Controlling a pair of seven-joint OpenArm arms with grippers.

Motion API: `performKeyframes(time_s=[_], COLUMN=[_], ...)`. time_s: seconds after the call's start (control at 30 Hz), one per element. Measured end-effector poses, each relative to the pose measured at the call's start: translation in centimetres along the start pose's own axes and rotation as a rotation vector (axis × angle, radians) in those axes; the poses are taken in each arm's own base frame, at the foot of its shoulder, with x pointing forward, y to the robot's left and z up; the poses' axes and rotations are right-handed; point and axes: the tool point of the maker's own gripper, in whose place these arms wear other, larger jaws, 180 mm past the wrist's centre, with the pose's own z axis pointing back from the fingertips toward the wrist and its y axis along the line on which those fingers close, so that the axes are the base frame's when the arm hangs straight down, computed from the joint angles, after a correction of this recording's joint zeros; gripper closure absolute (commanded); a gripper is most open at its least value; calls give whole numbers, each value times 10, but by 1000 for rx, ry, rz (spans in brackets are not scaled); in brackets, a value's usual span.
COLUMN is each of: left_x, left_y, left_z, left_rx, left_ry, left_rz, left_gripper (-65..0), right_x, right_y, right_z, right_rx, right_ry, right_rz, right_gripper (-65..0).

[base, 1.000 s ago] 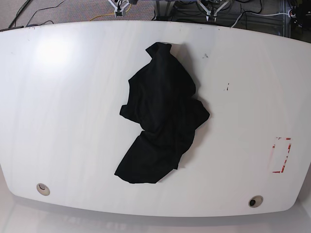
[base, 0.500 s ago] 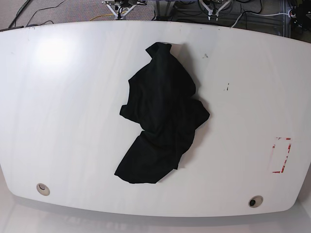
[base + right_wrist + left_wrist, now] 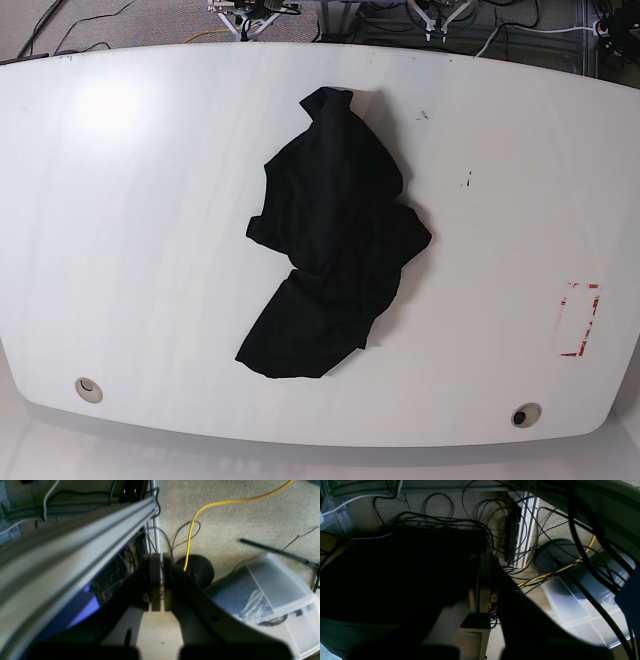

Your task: Layout the t-shirt on the table in an organized manner, then fold the t-shirt properly

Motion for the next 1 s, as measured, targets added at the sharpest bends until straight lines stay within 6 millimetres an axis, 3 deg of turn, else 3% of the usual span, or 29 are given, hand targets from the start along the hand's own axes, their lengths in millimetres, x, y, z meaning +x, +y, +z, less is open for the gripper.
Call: performKeyframes(time_s=[0.33, 0.63, 1.0], left_x=[16, -4, -11], left_y=[18, 15, 24], left_z=[3, 6, 26], left_rx=[28, 24, 48], left_ry=[-129, -108, -195], left_rz=[-10, -7, -26], left_gripper=[-11, -10, -8], right_x=[-7, -43, -40], right_y=[-4, -11, -26], right_z=[5, 12, 32], right_rx=[-13, -28, -66], right_ry=[-76, -26, -116], right_rz=[-8, -12, 21], right_gripper=[-21, -21, -21])
